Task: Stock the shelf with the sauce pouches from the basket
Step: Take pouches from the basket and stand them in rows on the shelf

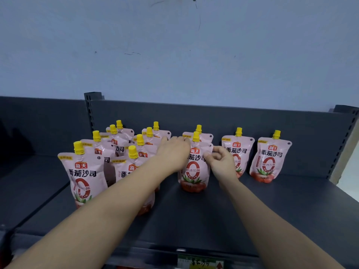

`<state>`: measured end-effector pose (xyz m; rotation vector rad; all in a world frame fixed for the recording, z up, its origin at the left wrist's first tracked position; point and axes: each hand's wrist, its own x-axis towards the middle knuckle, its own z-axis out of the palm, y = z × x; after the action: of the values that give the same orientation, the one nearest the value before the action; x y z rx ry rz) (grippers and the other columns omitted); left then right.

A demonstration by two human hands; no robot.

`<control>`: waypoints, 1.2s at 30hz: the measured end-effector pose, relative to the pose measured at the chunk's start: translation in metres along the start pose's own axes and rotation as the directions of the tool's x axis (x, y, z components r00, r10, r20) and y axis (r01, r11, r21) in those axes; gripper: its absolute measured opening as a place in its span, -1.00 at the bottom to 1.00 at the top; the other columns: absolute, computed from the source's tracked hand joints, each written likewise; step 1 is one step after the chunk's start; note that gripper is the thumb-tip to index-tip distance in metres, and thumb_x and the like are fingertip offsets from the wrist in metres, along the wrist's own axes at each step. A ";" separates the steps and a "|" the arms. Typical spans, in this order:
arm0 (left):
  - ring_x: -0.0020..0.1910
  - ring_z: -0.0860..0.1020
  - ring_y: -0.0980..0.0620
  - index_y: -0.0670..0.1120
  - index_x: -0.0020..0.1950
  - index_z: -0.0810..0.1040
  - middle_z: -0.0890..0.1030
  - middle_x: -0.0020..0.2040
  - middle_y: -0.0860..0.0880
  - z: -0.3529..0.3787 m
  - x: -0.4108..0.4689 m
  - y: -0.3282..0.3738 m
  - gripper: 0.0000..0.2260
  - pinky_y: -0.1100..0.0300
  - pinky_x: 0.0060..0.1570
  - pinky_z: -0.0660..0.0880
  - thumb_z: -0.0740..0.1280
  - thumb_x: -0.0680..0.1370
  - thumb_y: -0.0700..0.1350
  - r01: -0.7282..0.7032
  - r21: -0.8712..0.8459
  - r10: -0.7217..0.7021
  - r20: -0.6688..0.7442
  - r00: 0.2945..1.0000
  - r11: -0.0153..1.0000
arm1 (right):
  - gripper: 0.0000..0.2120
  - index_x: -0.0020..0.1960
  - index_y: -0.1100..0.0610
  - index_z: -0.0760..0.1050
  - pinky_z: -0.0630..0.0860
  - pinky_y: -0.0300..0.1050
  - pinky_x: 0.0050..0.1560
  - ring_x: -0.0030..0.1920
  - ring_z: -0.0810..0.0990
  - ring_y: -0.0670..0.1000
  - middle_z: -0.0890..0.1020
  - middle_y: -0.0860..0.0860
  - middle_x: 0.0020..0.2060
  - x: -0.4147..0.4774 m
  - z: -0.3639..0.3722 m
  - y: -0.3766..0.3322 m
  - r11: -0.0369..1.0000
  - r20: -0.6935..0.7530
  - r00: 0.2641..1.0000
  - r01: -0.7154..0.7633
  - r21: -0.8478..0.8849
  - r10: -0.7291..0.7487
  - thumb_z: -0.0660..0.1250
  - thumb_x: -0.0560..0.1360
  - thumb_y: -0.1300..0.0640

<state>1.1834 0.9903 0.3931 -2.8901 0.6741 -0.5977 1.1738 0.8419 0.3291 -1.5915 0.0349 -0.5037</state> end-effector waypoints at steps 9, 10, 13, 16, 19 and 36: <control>0.16 0.50 -0.12 -0.12 0.21 0.48 0.54 0.16 -0.11 -0.004 0.003 -0.003 -0.74 0.05 0.04 0.36 0.22 0.53 -0.25 -0.009 -0.054 0.008 -0.014 1.000 0.998 | -0.66 0.15 0.08 0.53 0.63 -0.04 -0.01 0.03 0.66 -0.02 0.69 -0.02 -0.01 0.001 -0.012 0.017 0.953 0.198 0.969 -0.088 -0.290 0.150 0.47 0.41 0.26; 0.13 0.52 -0.12 -0.13 0.18 0.49 0.55 0.14 -0.12 -0.005 0.003 -0.003 -0.75 0.08 -0.03 0.36 0.22 0.53 -0.27 -0.011 -0.061 0.011 -0.002 1.000 0.998 | -0.66 0.15 0.04 0.53 0.63 0.01 0.03 0.04 0.66 -0.02 0.69 -0.02 0.01 0.002 -0.011 0.017 0.943 0.193 0.972 -0.068 -0.326 0.136 0.47 0.42 0.24; 0.07 0.54 -0.13 -0.15 0.15 0.52 0.56 0.10 -0.13 -0.009 0.003 -0.004 -0.76 0.09 -0.10 0.41 0.23 0.51 -0.28 0.000 -0.105 0.003 0.036 0.999 0.994 | -0.70 0.17 0.04 0.54 0.62 0.09 0.08 0.08 0.65 0.00 0.69 -0.02 0.06 0.002 -0.009 0.020 0.946 0.190 0.976 -0.043 -0.322 0.109 0.45 0.45 0.16; 0.06 0.56 -0.14 -0.16 0.15 0.54 0.57 0.08 -0.13 -0.009 0.004 -0.006 -0.75 0.07 -0.07 0.49 0.24 0.50 -0.28 0.026 -0.207 -0.018 0.042 0.999 0.978 | -0.80 0.12 0.04 0.58 0.62 0.11 0.06 0.04 0.67 0.00 0.71 -0.02 0.00 -0.002 -0.009 0.020 0.964 0.141 0.989 -0.013 -0.265 0.052 0.40 0.50 0.09; 0.19 0.49 -0.16 -0.15 0.22 0.47 0.49 0.18 -0.14 -0.005 0.000 -0.004 -0.73 0.02 0.06 0.48 0.25 0.52 -0.22 0.038 -0.367 -0.050 -0.022 0.999 0.929 | -0.92 -0.01 0.06 0.60 0.63 0.14 0.03 -0.04 0.70 0.02 0.72 0.02 -0.07 0.000 -0.008 0.014 0.982 0.069 0.997 -0.027 -0.185 0.041 0.40 0.50 0.11; 0.33 0.40 0.07 0.05 0.46 0.34 0.45 0.34 0.02 -0.002 -0.036 0.009 -0.30 0.30 0.24 0.28 0.53 0.38 -0.13 -0.042 -0.859 -0.030 -0.067 0.997 0.511 | -0.82 -0.17 0.14 0.55 0.59 0.24 0.08 -0.07 0.69 0.20 0.70 0.15 -0.14 0.004 -0.008 -0.050 0.950 -0.121 0.953 -0.254 0.184 0.278 0.30 0.57 0.10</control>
<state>1.1495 0.9984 0.3802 -3.7824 1.3198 -0.4280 1.1606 0.8378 0.3782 -1.3585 0.3079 -0.3984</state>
